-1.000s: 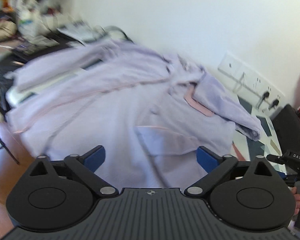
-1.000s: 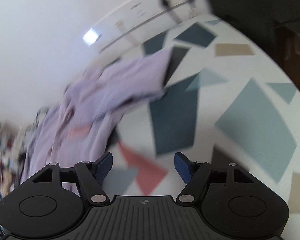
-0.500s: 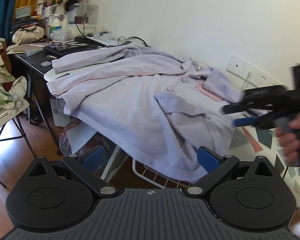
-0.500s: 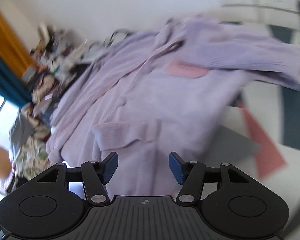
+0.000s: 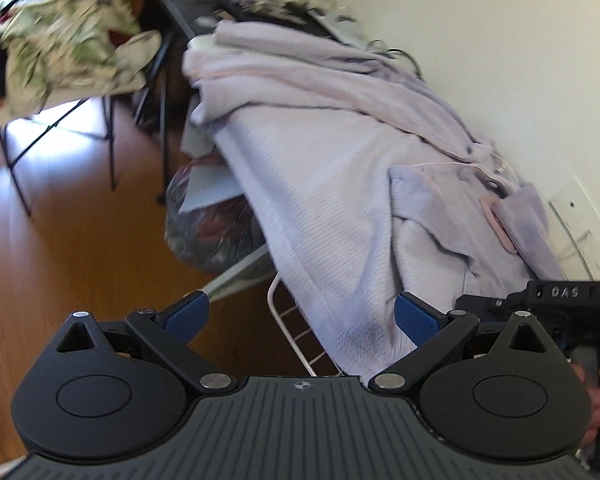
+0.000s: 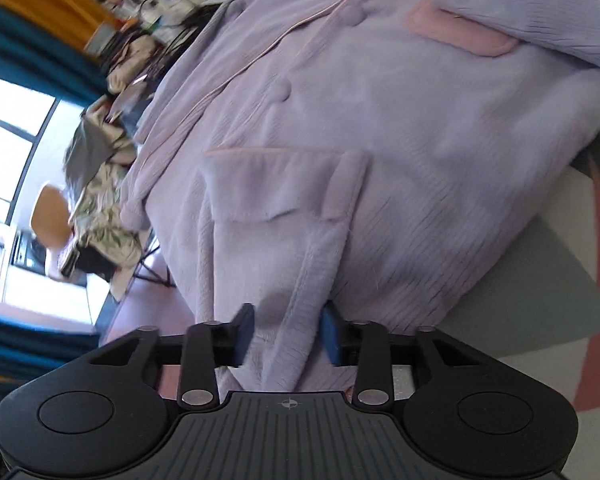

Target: Fold clothes

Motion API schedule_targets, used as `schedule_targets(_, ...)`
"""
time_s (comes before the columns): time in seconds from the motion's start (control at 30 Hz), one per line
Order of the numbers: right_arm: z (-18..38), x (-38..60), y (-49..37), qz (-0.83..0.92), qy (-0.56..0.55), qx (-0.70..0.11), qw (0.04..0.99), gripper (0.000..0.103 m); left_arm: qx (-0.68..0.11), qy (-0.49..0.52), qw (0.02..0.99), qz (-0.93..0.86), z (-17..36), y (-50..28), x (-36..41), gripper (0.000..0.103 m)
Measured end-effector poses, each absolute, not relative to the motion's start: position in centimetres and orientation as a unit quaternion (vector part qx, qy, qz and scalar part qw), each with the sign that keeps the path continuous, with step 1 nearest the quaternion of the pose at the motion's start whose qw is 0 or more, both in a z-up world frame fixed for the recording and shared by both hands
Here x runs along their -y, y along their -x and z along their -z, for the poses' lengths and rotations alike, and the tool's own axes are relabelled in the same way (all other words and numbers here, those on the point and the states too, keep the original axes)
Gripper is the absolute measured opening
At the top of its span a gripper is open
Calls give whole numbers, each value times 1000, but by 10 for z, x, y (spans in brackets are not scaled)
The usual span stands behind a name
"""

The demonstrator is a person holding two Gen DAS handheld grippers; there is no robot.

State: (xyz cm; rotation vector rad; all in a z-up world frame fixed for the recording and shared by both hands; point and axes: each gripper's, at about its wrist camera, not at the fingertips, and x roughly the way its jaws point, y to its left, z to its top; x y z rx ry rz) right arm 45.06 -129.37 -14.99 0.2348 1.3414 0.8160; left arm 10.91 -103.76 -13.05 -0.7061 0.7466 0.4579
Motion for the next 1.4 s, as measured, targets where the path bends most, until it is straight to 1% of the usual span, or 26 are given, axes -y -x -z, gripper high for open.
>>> schedule_targets(0.03,150,1294,-451,-367,-106,-601,703,17,-356,340,842,-221,132,-108,1039,101)
schedule_targets(0.07,149,1296,-454,-371,-114,-599,700,6,-358,342,839,-225,132,-107,1040,101)
schedule_targets(0.13,139,1303,-459,-386,-143,-588,696,5,-359,334,841,-230,129,-108,1044,101)
schedule_targets(0.23,112,1317,-465,-409,-176,-556,702,4,-354,307,854,-227,120,-113,1048,101)
schedule_targets(0.33,70,1331,-470,-436,-181,-498,727,4,-349,276,873,-198,108,-117,1052,101)
schedule_targets(0.47,18,1345,-477,-466,-166,-426,757,4,-333,169,915,-153,87,-119,1065,101)
schedule_targets(0.53,2,1344,-482,-470,-160,-406,767,4,-321,111,932,-125,77,-120,1073,101)
schedule_targets(0.63,-12,1344,-488,-465,-154,-389,780,4,-305,49,948,-72,64,-129,1085,101)
schedule_targets(0.83,-28,1336,-483,-457,-152,-369,795,4,-268,-40,962,33,46,-161,1117,102)
schedule_targets(0.93,-30,1327,-482,-454,-155,-364,798,4,-263,-74,959,75,52,-178,1137,102)
schedule_targets(1.1,-35,1319,-478,-454,-154,-354,803,4,-278,-163,943,87,83,-193,1175,102)
schedule_targets(1.23,-39,1317,-477,-455,-154,-350,804,4,-286,-147,942,91,94,-195,1176,102)
schedule_targets(1.27,-41,1316,-477,-456,-154,-350,804,4,-287,-136,944,90,94,-196,1174,100)
schedule_targets(1.3,-42,1315,-477,-456,-153,-349,804,4,-288,-126,945,85,94,-198,1172,98)
schedule_targets(1.37,-44,1310,-477,-461,-150,-347,803,4,-297,-113,946,65,91,-201,1167,87)
schedule_targets(1.4,-46,1306,-477,-467,-146,-347,800,4,-303,-105,945,56,90,-204,1164,85)
